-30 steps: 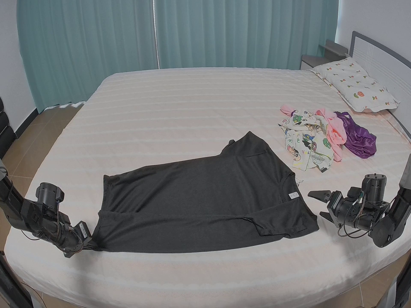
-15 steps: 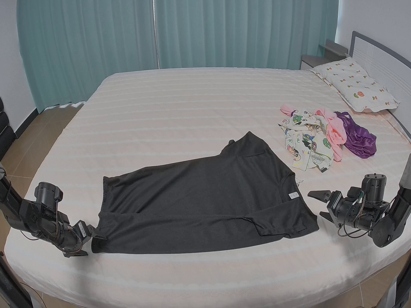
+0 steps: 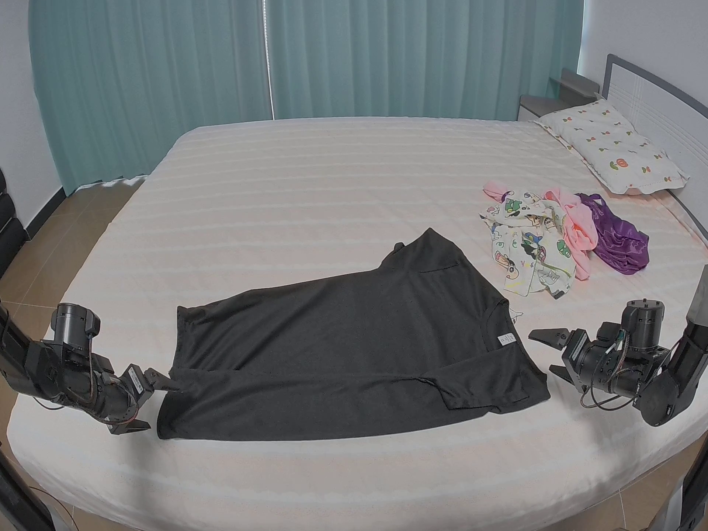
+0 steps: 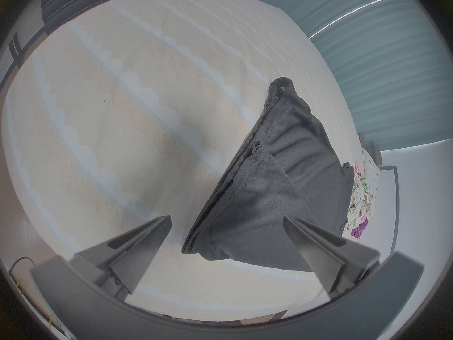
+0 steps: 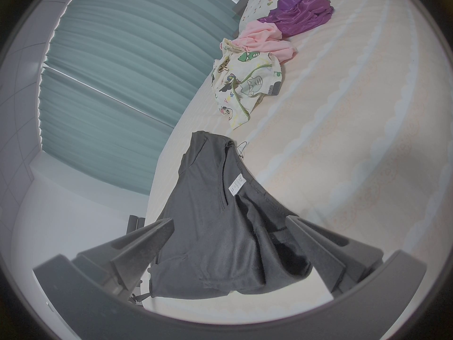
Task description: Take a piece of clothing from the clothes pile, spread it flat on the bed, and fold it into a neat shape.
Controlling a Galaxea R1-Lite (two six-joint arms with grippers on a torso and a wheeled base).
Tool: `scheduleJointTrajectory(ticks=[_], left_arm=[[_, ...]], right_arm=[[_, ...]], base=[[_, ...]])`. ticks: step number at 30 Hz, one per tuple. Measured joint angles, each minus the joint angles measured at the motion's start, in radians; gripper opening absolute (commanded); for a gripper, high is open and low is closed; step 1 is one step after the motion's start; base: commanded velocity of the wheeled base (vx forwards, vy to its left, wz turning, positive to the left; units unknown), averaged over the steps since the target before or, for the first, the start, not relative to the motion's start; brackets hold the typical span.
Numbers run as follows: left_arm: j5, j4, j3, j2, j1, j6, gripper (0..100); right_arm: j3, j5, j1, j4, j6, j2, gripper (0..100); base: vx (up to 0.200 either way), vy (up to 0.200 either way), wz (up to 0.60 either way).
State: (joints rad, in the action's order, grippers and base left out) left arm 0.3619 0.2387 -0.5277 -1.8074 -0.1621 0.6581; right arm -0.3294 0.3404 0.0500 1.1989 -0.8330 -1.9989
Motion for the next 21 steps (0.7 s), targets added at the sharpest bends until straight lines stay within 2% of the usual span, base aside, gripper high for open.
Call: scheduleJointTrajectory(ticks=[10,21], left_arm=[[-0.007,-0.001,0.008,-0.003,-0.001,0.005,100],[-0.003,-0.008,0.013,0.0,-0.011,0.006,100]], right_arm=[[0.001,0.0,0.0,0.0,0.0,-0.004,100],[0.0,0.0,0.0,-0.002,0.0,-0.005,100]], base=[[0.0,0.0,0.0],[0.0,0.2,0.0]])
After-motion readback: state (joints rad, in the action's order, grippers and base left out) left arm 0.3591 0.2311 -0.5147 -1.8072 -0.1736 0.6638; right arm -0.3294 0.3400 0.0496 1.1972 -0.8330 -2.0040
